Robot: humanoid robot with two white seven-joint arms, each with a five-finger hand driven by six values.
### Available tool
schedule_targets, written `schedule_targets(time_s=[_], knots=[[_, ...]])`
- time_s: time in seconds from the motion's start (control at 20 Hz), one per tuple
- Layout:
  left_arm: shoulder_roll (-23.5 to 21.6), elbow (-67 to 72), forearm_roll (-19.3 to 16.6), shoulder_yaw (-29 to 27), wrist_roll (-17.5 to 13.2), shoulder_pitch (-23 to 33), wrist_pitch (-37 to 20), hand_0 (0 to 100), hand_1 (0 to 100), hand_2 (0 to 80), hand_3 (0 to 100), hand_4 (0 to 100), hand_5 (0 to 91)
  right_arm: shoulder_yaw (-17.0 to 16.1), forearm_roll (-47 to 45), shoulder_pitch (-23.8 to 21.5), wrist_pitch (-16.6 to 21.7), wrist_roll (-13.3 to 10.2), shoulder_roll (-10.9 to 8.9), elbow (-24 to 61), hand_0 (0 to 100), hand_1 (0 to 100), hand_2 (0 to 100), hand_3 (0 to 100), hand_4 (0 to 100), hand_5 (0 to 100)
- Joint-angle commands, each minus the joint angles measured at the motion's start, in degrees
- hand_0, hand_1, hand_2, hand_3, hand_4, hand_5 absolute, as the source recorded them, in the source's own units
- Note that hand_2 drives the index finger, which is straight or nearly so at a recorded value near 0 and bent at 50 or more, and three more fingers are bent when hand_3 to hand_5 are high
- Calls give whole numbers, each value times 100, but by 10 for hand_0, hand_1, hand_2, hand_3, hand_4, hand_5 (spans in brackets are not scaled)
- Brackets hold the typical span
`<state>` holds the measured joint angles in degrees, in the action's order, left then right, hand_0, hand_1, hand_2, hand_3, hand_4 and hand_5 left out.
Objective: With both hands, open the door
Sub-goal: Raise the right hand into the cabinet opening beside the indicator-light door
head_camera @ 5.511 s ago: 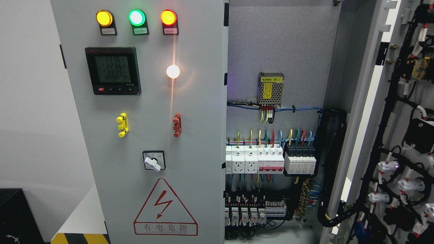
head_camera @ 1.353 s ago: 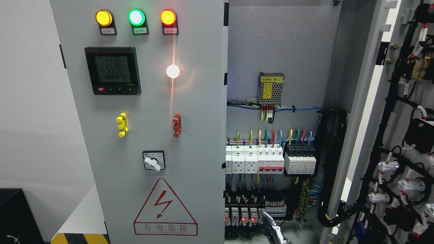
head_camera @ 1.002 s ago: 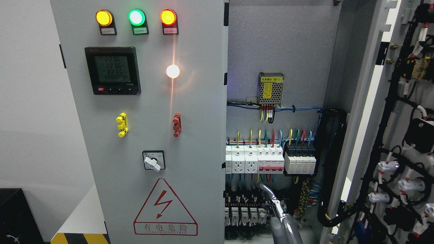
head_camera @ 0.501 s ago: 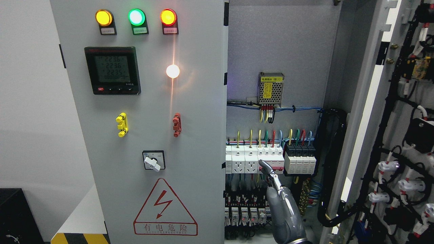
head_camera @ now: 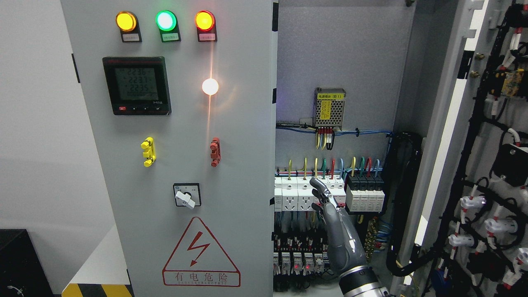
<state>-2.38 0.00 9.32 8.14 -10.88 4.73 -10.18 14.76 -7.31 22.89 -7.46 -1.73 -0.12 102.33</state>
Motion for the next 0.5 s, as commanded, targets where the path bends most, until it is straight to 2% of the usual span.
schedule_targets(time_s=[0.0, 0.05, 0.25, 0.45], knots=[[-25, -123, 0, -15, -2, 2, -1, 0, 0, 0, 0, 0, 0, -26, -122, 382, -10, 260, 100, -539, 0, 0, 0, 0, 0, 0], [-25, -123, 0, -15, -2, 2, -1, 0, 0, 0, 0, 0, 0, -26, -122, 435, -45, 322, 100, -539, 0, 0, 0, 0, 0, 0], [-25, -114, 0, -6, 6, 19, -1, 0, 0, 0, 0, 0, 0, -43, -174, 663, -203, 332, 100, -793, 0, 0, 0, 0, 0, 0], [-34, -106, 0, -6, 6, 11, 7, 0, 0, 0, 0, 0, 0, -34, -806, 787, -387, 332, 57, -803, 0, 0, 0, 0, 0, 0]])
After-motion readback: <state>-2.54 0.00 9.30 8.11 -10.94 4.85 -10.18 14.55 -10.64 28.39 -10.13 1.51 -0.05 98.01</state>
